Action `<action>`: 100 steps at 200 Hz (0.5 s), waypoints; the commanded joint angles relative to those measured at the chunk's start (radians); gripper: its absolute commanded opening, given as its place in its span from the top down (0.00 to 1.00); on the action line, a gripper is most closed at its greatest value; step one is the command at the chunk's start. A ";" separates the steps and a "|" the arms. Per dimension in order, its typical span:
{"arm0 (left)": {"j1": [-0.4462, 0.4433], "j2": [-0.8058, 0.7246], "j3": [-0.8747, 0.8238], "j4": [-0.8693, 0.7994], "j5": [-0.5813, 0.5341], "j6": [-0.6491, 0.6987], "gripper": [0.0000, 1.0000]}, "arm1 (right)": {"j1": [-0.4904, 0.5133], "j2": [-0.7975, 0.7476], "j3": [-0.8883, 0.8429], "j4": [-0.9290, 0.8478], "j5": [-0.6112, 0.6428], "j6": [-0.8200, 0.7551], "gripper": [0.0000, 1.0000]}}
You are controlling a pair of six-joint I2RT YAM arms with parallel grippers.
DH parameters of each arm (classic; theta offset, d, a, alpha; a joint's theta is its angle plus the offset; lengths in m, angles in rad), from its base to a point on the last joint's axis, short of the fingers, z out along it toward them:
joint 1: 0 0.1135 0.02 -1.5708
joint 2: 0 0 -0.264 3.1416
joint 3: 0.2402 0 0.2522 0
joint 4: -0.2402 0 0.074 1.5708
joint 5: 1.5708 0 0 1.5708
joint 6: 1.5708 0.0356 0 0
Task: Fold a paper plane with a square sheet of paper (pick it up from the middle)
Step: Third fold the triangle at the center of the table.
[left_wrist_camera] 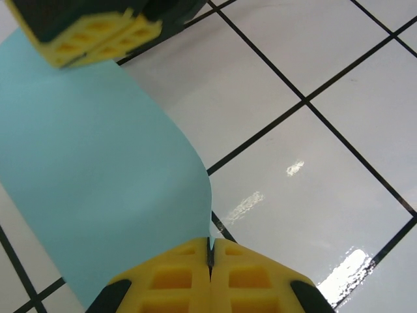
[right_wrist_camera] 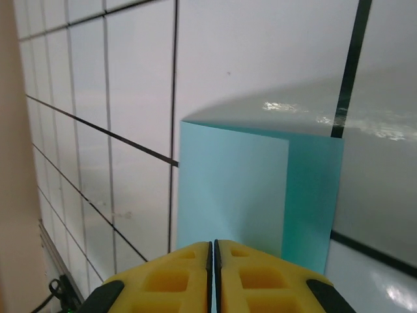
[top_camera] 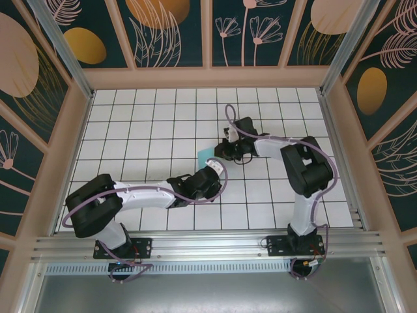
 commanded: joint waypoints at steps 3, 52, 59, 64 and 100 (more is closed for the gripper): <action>0.018 0.001 0.002 0.027 0.065 0.020 1.00 | 0.009 0.070 0.061 -0.101 -0.037 -0.120 0.86; 0.067 -0.009 -0.004 0.019 0.152 0.006 1.00 | 0.019 0.135 0.102 -0.184 -0.001 -0.207 0.86; 0.075 -0.011 -0.009 0.022 0.157 0.004 1.00 | 0.018 0.133 0.099 -0.185 0.000 -0.210 0.86; 0.080 -0.013 -0.015 0.026 0.163 0.000 1.00 | 0.019 0.134 0.099 -0.188 0.003 -0.210 0.86; 0.122 -0.001 -0.022 0.032 0.202 -0.001 1.00 | 0.028 0.132 0.106 -0.204 0.012 -0.222 0.86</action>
